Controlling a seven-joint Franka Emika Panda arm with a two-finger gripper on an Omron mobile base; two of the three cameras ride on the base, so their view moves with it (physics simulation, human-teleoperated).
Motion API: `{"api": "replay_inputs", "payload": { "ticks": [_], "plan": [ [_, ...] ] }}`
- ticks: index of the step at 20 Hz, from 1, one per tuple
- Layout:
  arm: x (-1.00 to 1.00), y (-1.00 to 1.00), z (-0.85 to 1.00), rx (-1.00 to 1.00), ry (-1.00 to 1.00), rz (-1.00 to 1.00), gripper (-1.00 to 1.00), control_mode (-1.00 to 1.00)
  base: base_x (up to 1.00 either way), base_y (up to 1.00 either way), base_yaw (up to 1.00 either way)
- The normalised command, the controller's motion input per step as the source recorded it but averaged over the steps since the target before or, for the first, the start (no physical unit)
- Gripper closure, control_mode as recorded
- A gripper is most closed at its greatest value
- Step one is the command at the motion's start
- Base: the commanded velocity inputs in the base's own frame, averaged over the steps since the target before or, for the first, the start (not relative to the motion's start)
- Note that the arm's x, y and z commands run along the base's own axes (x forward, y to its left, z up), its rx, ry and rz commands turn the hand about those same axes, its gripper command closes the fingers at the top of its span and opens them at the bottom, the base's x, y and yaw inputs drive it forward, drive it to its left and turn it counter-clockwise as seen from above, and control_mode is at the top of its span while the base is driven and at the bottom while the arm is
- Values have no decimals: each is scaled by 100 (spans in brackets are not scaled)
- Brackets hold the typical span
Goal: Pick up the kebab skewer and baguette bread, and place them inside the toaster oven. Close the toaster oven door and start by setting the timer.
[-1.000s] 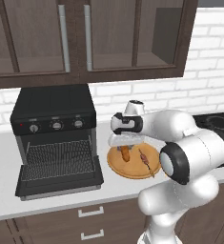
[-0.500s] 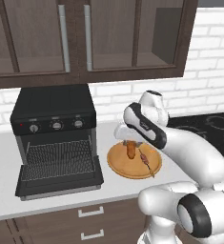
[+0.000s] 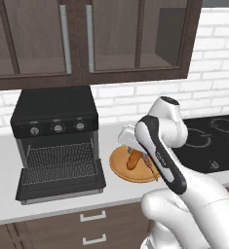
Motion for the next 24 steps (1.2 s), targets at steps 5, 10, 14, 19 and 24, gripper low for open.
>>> {"api": "replay_inputs", "payload": {
  "ticks": [5,10,14,19,24],
  "plan": [
    [-56,41,23,5,0,-33,100,-100,0,0,0],
    [-41,50,13,5,-1,-35,100,-100,0,0,0],
    [-3,84,15,0,-4,-39,100,-100,0,0,0],
    [3,96,28,0,-5,-33,100,-100,0,0,0],
    [3,95,22,0,0,-29,100,-100,0,0,0]
  ]
}}
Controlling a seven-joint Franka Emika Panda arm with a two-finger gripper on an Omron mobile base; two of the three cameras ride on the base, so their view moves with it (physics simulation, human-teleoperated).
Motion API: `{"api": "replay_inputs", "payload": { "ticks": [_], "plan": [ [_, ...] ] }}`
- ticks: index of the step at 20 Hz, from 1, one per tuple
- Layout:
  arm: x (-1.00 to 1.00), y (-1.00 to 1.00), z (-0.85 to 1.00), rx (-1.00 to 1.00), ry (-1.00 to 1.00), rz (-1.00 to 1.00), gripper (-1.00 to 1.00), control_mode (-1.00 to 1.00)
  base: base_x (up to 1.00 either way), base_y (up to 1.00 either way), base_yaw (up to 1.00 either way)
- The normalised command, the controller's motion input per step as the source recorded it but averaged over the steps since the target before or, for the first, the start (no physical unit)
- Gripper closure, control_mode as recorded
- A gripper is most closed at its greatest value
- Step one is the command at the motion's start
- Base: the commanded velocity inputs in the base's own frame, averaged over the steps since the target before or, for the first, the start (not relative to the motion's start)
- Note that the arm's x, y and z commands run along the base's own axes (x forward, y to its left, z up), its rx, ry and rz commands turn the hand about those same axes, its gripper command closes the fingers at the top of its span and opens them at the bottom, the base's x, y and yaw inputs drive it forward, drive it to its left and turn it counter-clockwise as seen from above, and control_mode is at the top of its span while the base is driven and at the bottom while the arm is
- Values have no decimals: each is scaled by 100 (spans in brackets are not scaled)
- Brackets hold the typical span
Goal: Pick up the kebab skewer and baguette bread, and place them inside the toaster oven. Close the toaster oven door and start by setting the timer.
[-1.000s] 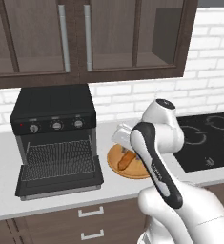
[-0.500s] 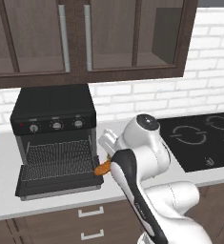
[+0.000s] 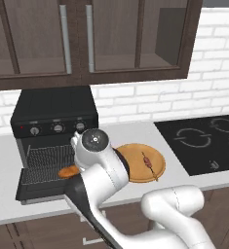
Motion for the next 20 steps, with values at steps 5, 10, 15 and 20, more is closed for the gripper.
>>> {"api": "replay_inputs", "payload": {
  "ticks": [5,10,15,20],
  "plan": [
    [38,10,5,3,-3,-13,100,-100,0,0,0],
    [48,7,-6,1,0,-1,100,-100,0,0,0],
    [22,30,-20,0,-2,-4,100,-100,0,0,0],
    [27,40,-15,0,-3,-7,100,-100,0,0,0]
  ]
}}
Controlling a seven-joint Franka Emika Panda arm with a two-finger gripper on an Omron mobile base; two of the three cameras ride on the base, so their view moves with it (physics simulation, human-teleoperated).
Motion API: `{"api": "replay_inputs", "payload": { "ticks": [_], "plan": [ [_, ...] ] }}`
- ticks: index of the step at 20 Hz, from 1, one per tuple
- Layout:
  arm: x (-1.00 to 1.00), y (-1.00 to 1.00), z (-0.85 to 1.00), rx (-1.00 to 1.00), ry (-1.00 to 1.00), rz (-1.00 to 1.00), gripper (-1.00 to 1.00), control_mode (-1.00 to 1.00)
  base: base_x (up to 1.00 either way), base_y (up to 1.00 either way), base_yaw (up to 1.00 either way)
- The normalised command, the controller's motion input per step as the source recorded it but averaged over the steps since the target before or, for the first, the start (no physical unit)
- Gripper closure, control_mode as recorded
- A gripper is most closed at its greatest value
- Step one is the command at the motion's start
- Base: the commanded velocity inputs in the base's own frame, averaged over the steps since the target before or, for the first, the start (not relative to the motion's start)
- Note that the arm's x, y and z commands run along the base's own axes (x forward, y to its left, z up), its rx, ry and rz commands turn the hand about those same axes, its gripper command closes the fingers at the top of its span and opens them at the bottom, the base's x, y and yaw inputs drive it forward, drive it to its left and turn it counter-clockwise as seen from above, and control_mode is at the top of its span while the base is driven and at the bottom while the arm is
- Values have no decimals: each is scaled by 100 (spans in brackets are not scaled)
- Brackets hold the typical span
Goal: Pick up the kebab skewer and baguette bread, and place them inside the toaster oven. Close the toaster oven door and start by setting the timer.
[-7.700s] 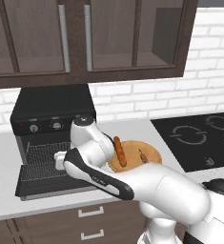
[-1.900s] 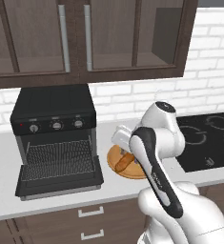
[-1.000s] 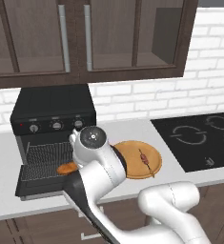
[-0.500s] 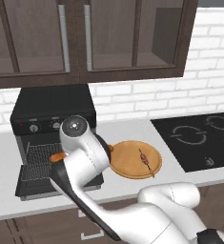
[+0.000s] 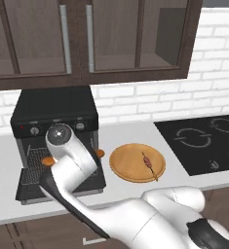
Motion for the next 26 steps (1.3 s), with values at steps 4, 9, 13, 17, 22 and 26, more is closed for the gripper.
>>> {"api": "replay_inputs", "payload": {
  "ticks": [4,9,13,17,22,26],
  "plan": [
    [33,14,0,0,-1,-11,100,-100,0,0,0],
    [30,3,-1,0,-1,-3,100,-100,0,0,0],
    [26,0,-21,0,-6,0,100,-100,0,0,0],
    [23,0,-28,0,-7,0,100,-100,0,0,0],
    [19,6,-15,0,-2,0,100,-100,0,0,0],
    [21,13,-1,0,0,0,100,-100,0,0,0]
  ]
}}
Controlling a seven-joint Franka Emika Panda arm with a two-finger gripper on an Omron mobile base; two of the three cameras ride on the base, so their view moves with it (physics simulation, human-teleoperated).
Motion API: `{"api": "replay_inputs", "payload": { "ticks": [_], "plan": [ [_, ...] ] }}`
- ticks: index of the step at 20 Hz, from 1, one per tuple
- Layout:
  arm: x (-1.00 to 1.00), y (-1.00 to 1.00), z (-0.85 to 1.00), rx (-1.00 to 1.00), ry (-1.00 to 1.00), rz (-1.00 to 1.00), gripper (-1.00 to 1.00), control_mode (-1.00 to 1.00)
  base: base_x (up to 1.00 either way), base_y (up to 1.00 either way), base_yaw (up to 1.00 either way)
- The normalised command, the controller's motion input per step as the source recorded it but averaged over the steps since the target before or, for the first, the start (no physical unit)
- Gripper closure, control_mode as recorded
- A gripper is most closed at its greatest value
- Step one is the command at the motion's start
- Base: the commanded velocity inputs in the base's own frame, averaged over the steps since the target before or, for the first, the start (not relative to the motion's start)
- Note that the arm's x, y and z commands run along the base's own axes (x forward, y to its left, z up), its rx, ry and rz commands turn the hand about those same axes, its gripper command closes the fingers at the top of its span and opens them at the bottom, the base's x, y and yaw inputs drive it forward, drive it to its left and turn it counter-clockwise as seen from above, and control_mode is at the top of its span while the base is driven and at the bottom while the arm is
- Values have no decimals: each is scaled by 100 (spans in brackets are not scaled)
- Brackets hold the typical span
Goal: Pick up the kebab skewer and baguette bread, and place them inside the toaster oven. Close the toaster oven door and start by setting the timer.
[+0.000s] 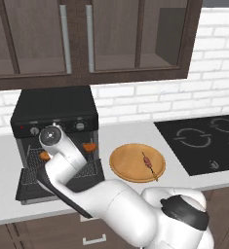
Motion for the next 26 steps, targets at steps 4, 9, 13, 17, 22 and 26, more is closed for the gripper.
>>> {"api": "replay_inputs", "payload": {
  "ticks": [4,9,13,17,22,26],
  "plan": [
    [19,18,0,0,0,0,100,-100,0,0,0],
    [17,20,-3,0,0,0,100,-100,0,0,0],
    [22,19,-3,0,0,0,100,-100,0,0,0],
    [17,15,-8,0,0,0,100,-100,0,0,0],
    [7,21,-18,0,0,0,100,-100,0,0,0],
    [4,13,-2,0,0,0,-100,-100,0,0,0]
  ]
}}
